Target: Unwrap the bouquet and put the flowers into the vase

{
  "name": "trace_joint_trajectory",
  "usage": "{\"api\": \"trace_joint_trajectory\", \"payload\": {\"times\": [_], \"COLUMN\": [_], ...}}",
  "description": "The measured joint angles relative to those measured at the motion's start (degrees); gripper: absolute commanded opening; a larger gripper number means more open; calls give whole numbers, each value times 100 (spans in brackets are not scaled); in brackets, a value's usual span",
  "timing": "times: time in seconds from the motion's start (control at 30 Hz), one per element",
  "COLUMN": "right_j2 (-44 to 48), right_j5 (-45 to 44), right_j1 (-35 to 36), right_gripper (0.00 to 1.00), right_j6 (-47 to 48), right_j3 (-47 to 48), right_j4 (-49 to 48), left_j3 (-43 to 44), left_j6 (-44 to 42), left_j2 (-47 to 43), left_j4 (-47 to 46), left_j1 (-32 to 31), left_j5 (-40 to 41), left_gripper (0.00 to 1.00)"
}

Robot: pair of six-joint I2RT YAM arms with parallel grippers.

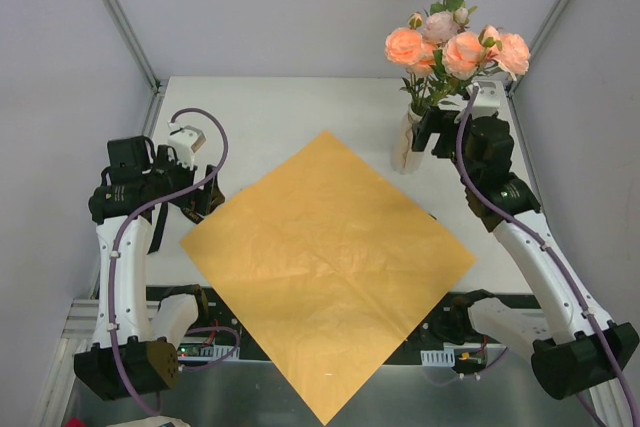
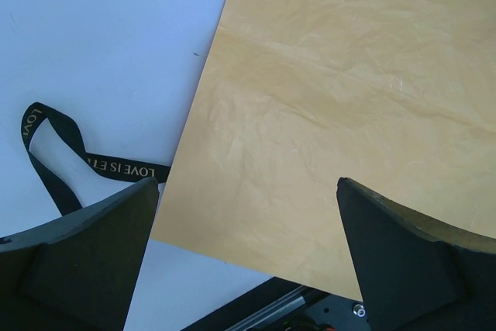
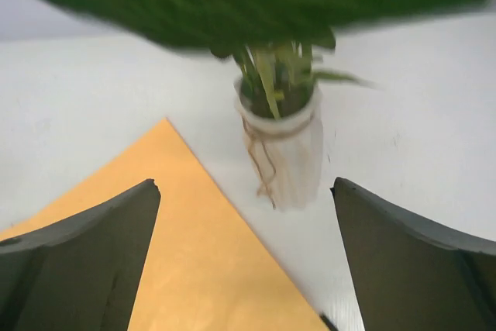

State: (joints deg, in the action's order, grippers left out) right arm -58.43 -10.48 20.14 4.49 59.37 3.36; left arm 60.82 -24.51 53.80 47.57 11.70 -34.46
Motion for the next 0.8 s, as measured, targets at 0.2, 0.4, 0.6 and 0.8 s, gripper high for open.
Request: {"api": "trace_joint_trajectory", "payload": {"times": [0.2,0.4,0.6,0.8], "right_j2": [356,730,824,494], "right_j5": [76,127,-153,-240], "right_j1": [22,295,798,981], "right_gripper": [96,96,96,96], "right_j6": [-348,-667,-1049,-1152], "right_j3": [-66,-162,-444,-444], "right_j4": [1526,2402,2914,3014], "left_j3": [0,0,-52,-138], "left_j6": [170,343,426,437], "left_j2": [9,219,219,269], "left_j4": [33,48,81,90], "left_j1": [0,0,0,0], "left_j5": [7,0,-4,-4], "left_gripper": [99,99,99,99]}}
